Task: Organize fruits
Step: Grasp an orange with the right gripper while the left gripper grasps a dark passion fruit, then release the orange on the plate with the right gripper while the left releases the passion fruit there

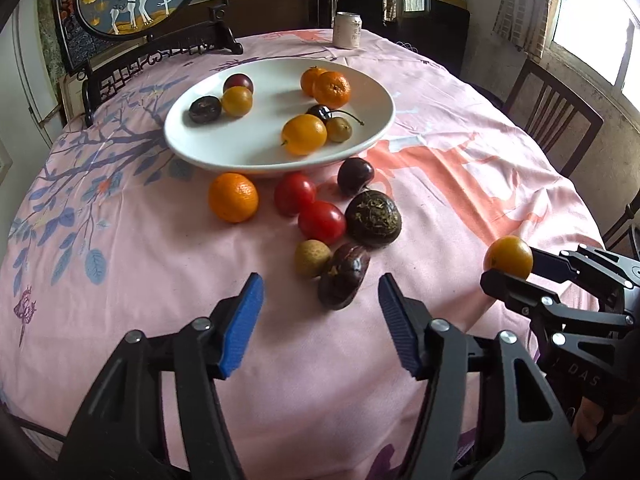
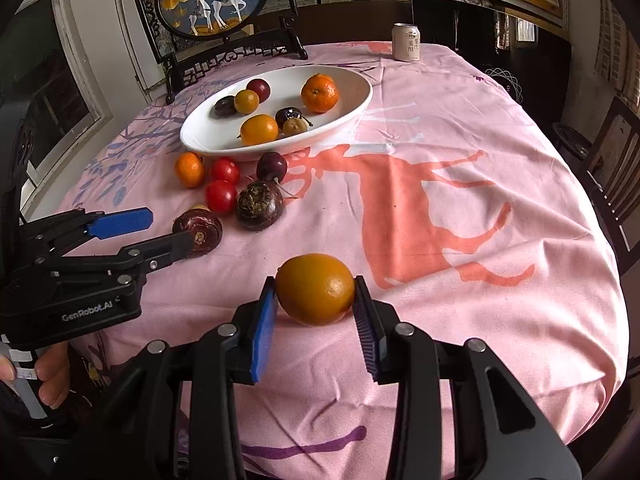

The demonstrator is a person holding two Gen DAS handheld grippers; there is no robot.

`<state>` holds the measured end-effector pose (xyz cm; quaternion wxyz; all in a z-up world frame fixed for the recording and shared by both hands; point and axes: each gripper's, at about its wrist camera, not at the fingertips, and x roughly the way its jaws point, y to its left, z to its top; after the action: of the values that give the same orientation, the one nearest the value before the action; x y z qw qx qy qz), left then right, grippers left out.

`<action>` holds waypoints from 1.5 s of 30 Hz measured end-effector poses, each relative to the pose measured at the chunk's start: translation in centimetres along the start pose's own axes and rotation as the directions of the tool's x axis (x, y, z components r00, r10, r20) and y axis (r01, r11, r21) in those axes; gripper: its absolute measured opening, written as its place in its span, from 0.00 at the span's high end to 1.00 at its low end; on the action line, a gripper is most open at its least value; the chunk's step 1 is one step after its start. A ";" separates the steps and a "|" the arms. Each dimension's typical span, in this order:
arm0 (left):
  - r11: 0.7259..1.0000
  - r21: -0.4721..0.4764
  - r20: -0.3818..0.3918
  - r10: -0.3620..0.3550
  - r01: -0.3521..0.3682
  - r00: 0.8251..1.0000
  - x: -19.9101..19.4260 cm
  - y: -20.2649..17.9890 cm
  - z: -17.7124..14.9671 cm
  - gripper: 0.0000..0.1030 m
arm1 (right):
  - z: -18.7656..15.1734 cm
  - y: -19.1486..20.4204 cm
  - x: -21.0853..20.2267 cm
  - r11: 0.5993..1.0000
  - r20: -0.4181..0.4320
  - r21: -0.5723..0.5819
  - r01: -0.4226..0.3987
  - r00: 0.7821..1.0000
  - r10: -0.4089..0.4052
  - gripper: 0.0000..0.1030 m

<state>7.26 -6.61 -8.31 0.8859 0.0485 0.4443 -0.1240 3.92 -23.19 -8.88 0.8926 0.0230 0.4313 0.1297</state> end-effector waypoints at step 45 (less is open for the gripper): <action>0.992 -0.121 -0.102 0.029 -0.041 0.994 9.9 7.8 17.1 0.79 | 16.6 -0.1 10.9 0.993 -0.022 -0.103 0.053 0.998 -0.055 0.63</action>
<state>28.28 -4.23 -6.17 0.8659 0.0077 0.4940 -0.0783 23.29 -19.42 -6.80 0.8902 -0.0362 0.4358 0.1277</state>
